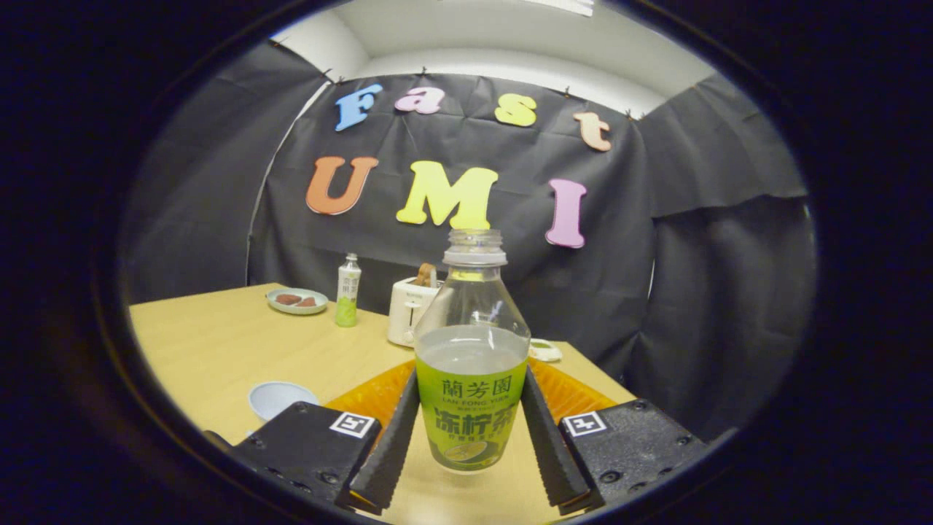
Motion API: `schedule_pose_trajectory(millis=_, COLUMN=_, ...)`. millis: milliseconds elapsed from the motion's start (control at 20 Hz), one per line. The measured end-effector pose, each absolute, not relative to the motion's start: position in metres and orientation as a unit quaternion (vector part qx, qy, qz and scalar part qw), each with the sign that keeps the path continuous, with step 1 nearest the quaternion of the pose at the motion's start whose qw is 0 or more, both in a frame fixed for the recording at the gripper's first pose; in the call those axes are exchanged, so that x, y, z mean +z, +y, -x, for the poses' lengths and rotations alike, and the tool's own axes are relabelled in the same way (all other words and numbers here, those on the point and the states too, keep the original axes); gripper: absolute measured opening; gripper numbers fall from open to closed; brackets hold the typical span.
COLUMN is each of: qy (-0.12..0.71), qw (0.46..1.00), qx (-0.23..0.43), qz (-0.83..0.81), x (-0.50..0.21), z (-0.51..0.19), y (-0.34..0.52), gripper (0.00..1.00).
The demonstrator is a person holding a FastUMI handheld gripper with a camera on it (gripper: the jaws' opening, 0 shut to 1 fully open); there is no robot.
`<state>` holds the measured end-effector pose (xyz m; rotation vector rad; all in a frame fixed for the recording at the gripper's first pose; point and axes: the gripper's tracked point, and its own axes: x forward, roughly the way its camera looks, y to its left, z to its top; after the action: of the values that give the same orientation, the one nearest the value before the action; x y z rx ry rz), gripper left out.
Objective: Take the bottle from table, then pour the juice into the cup, finally place the bottle on the coaster
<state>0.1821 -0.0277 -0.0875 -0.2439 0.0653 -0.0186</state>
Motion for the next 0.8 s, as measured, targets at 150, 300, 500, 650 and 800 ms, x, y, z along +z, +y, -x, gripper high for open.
schedule_pose_trajectory(millis=150, qy=0.044, qw=0.982, qx=0.003, qz=0.186, x=-0.072, z=-0.178, y=-0.024, gripper=0.80)
schedule_pose_trajectory(millis=300, qy=0.046, qw=0.967, qx=-0.019, qz=0.251, x=-0.055, z=-0.173, y=-0.031, gripper=0.80)
schedule_pose_trajectory(millis=500, qy=0.052, qw=0.940, qx=-0.043, qz=0.335, x=-0.044, z=-0.176, y=-0.034, gripper=0.80)
schedule_pose_trajectory(millis=650, qy=0.030, qw=0.908, qx=-0.048, qz=0.414, x=-0.033, z=-0.175, y=-0.029, gripper=0.80)
schedule_pose_trajectory(millis=800, qy=0.051, qw=0.885, qx=-0.043, qz=0.461, x=-0.046, z=-0.176, y=-0.023, gripper=0.80)
